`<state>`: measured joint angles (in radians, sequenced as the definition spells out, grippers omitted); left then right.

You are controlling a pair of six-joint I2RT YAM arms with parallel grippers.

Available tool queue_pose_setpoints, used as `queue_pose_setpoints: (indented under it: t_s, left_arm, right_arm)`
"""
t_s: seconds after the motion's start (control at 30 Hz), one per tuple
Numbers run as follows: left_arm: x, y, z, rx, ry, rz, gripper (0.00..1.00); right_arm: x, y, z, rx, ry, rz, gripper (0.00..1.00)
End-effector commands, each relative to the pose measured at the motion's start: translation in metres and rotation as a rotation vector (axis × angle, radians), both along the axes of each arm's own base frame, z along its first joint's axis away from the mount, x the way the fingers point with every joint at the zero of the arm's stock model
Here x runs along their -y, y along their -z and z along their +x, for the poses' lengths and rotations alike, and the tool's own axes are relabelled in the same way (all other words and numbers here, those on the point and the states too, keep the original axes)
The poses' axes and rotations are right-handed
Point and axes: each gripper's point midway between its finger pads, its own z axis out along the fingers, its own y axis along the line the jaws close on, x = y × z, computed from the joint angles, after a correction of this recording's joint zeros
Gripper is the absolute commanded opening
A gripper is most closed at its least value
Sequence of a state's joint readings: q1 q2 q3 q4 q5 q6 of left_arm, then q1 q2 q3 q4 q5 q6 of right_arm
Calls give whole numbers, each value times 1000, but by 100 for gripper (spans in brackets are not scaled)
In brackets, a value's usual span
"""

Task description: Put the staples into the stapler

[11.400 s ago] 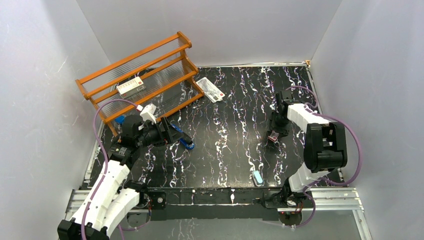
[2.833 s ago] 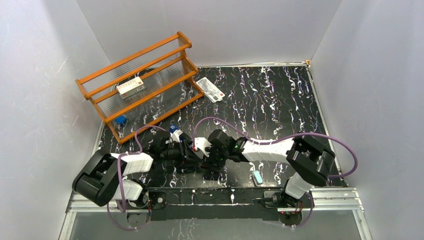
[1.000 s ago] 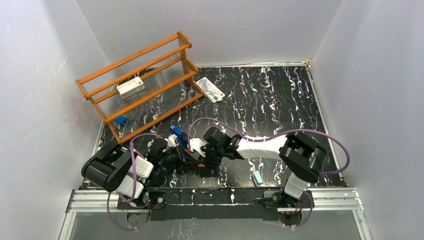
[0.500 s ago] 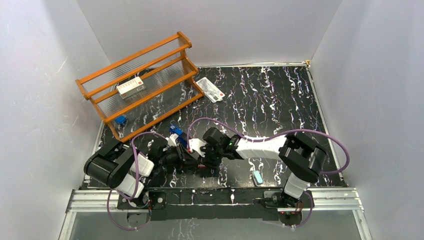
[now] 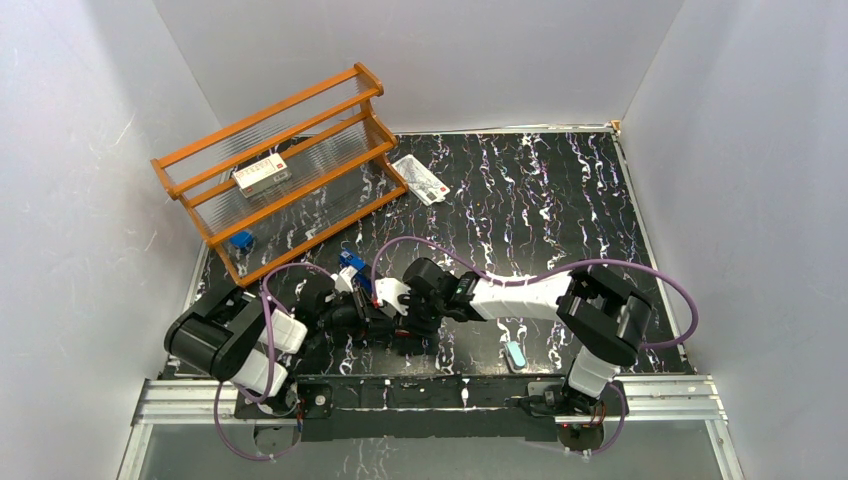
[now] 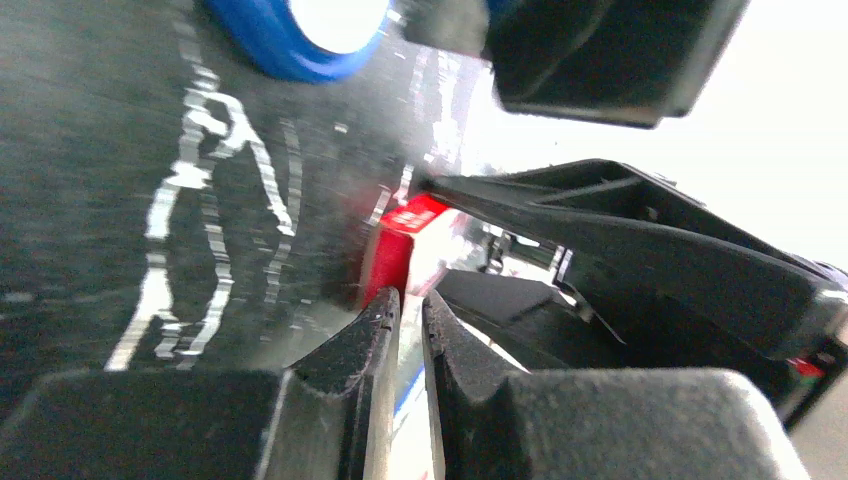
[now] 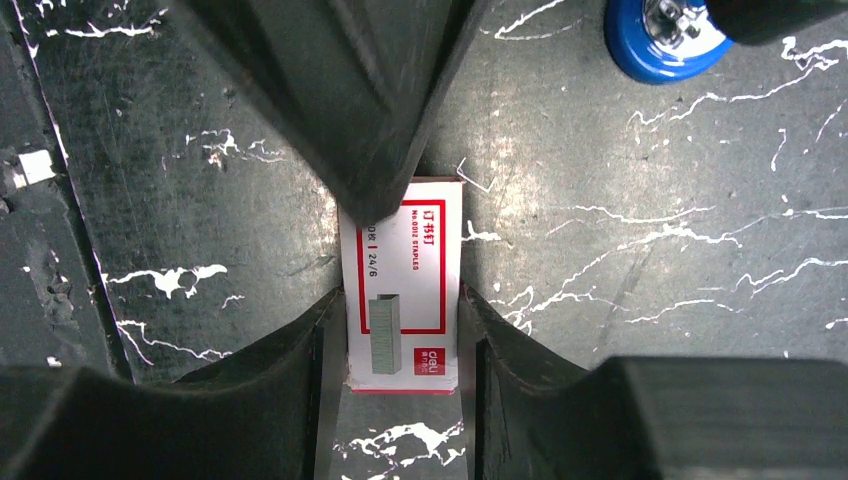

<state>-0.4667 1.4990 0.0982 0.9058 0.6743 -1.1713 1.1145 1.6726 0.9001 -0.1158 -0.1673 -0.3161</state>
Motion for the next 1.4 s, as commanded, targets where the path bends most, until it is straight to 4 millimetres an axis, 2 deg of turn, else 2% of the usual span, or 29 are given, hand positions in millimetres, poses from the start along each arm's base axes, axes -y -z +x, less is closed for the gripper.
queue_pose_setpoints:
  t_s: [0.0, 0.33, 0.53, 0.7, 0.93, 1.17, 1.37]
  left_arm:
    - [15, -38, -9, 85, 122, -132, 14]
    - [10, -26, -13, 48, 86, -100, 14]
    - [8, -17, -11, 15, 60, -76, 17]
    - [1, -1, -9, -19, -4, -27, 15]
    - [1, 1, -8, -14, -1, -17, 24]
    - [-4, 6, -7, -15, -34, 6, 26]
    - [1, -3, 4, 38, -38, -9, 31]
  right_arm:
    - [-47, -27, 8, 49, -16, 171, 48]
    - [-49, -25, 11, 43, 9, 162, 50]
    - [-48, -27, 14, 56, 28, 164, 57]
    - [-35, -20, 14, 75, 22, 118, 58]
    - [-18, -19, 11, 128, -53, 78, 58]
    - [-2, -6, -2, 109, -170, 5, 55]
    - [-12, -7, -5, 87, -194, 32, 45]
